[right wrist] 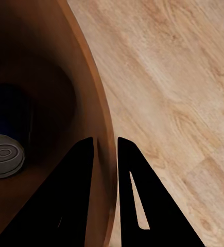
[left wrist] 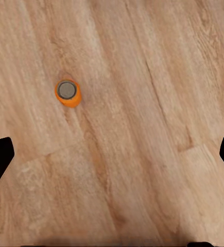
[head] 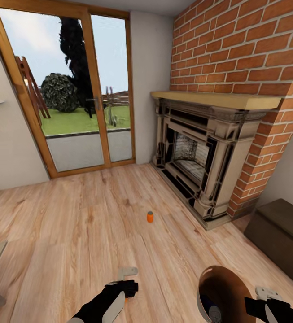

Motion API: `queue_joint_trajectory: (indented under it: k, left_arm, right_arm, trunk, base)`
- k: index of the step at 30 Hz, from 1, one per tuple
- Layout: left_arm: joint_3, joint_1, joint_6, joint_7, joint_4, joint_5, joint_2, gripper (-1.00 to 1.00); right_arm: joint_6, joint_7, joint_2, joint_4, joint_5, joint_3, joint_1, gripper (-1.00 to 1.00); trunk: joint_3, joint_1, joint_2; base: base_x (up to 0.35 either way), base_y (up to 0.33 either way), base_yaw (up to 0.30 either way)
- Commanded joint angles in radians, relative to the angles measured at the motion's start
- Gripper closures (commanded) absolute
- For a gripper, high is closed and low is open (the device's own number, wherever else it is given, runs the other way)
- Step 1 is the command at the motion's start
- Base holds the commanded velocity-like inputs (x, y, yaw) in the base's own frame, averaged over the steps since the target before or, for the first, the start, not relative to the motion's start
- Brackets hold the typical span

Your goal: Put the three can of soda from the living room inside the tash can in the kitchen.

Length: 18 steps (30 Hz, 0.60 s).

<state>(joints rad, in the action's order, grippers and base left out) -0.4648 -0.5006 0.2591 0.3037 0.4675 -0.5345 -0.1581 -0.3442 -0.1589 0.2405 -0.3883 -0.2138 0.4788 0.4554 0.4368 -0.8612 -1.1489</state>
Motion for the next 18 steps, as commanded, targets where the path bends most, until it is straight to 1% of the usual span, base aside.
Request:
queue_joint_trajectory:
  k: [1,5,12,18]
  left_arm:
    - [0.0,0.0,-0.007,0.0,0.0,0.0,0.0,-1.0]
    - [-0.004,0.003,-0.024,0.0,0.001,-0.001,0.0,-1.0]
    - [-0.007,0.003,-0.03,-0.001,0.002,-0.001,0.0,-1.0]
    - [-0.009,0.004,-0.03,-0.001,0.001,0.0,0.0,-1.0]
  right_arm:
    - [-0.001,-0.007,0.0,0.0,0.006,0.0,0.0,1.0]
    - [-0.001,-0.007,0.0,0.0,0.007,0.0,0.0,1.0]
    - [-0.001,-0.007,0.0,0.0,0.007,0.0,0.0,1.0]
    - [-0.001,-0.007,0.0,0.0,0.007,0.0,0.0,1.0]
  trunk:
    - [0.0,0.001,0.0]
    - [-0.004,0.001,0.0]
    - [-0.012,0.001,0.0]
    - [-0.014,0.001,0.0]
  base:
    - [0.143,0.005,0.0]
    - [0.062,0.002,0.0]
    - [0.016,0.001,0.0]
    - [0.003,0.0,0.0]
